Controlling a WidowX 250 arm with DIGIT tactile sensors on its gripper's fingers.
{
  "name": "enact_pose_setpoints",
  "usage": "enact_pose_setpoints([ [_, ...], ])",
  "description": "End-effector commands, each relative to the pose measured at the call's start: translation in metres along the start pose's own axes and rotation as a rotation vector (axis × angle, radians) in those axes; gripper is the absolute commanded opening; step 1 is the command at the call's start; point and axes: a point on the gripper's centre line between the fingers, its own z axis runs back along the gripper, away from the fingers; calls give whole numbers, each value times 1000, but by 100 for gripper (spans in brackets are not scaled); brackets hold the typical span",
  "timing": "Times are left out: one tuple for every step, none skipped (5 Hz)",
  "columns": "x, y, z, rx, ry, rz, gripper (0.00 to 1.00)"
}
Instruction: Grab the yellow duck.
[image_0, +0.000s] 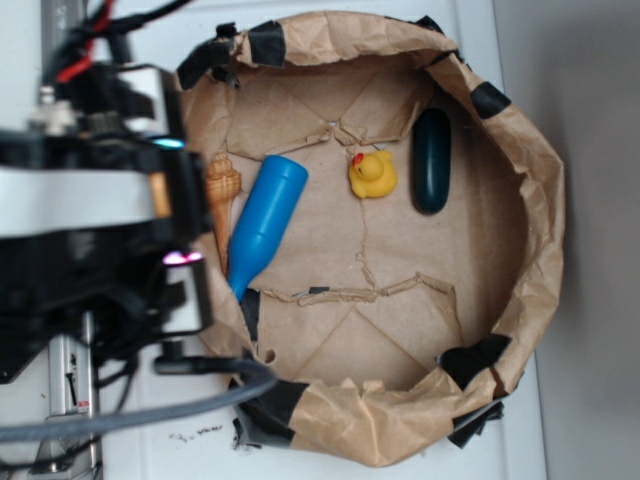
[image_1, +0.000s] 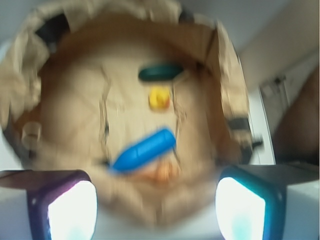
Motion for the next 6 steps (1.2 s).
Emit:
enact_pose_setpoints([
  [31, 3, -77, -90, 27, -27, 100],
  [31, 2, -108, -122, 78, -31, 100],
  [38, 1, -129, -147, 76, -46, 100],
  [52, -5, -150, -203, 33, -71, 100],
  [56, -16, -180, -273, 70, -50, 100],
  [35, -7, -194, -262, 144, -45, 100],
])
